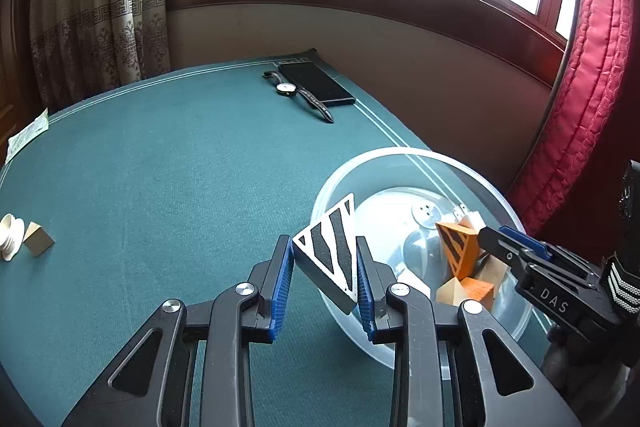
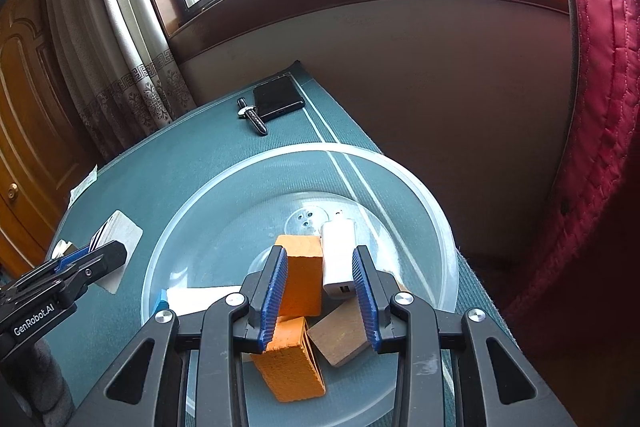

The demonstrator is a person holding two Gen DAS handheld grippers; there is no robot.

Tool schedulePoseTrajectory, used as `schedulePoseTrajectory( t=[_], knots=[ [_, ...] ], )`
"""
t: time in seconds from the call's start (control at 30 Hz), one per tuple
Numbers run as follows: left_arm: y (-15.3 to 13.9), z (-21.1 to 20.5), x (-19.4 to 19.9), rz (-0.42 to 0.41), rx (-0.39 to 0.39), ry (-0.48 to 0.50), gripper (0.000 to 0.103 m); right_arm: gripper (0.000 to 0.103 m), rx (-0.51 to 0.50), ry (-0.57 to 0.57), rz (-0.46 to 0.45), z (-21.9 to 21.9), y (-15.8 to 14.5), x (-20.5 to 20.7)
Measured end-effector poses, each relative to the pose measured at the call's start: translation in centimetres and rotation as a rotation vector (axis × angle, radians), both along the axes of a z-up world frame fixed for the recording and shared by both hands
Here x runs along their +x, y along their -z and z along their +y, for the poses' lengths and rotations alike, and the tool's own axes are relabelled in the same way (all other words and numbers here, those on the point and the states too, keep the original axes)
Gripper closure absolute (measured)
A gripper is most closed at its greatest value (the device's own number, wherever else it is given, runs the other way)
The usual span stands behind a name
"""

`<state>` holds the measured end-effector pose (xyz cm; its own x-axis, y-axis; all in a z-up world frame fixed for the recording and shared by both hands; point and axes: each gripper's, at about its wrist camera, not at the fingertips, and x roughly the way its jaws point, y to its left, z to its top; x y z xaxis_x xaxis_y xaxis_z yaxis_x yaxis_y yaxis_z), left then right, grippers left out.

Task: Organize rigid objects
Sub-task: 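Open the right tool to drop the sponge while the left tool releases the striped block into the basin, then withdraw both open tools from the basin toward the cup and tan triangle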

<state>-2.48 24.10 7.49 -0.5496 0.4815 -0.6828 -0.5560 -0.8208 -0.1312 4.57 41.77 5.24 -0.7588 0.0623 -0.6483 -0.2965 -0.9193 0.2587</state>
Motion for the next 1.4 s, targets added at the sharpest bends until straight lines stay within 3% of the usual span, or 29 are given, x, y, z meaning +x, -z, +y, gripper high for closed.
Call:
schedulePoseTrajectory(
  t=[0.17, 0.23, 0.3, 0.67, 0.8, 1.4],
  knots=[
    [-0.1, 1.6, 0.0, -0.016, 0.039, 0.044, 0.070, 0.067, -0.005, 0.005, 0.003, 0.0, 0.0, 0.1],
    [-0.1, 1.8, 0.0, -0.023, 0.050, 0.049, 0.059, 0.066, -0.006, 0.005, 0.003, 0.0, 0.0, 0.0],
    [0.0, 1.7, 0.1, -0.018, 0.049, 0.044, 0.055, 0.063, -0.006, 0.004, 0.004, -0.1, 0.0, 0.1],
    [0.8, -0.2, -0.2, -0.023, 0.024, -0.019, 0.054, 0.055, 0.001, 0.007, 0.014, -1.0, -0.3, 0.2],
    [0.9, -1.2, -0.3, -0.015, 0.021, -0.046, 0.046, 0.050, 0.004, 0.009, 0.029, -1.4, -0.8, 0.5],
    [1.3, -9.5, -2.0, -0.014, 0.030, -0.238, 0.043, 0.050, 0.041, -0.133, 0.060, -7.8, -2.6, -1.1]
  ],
)
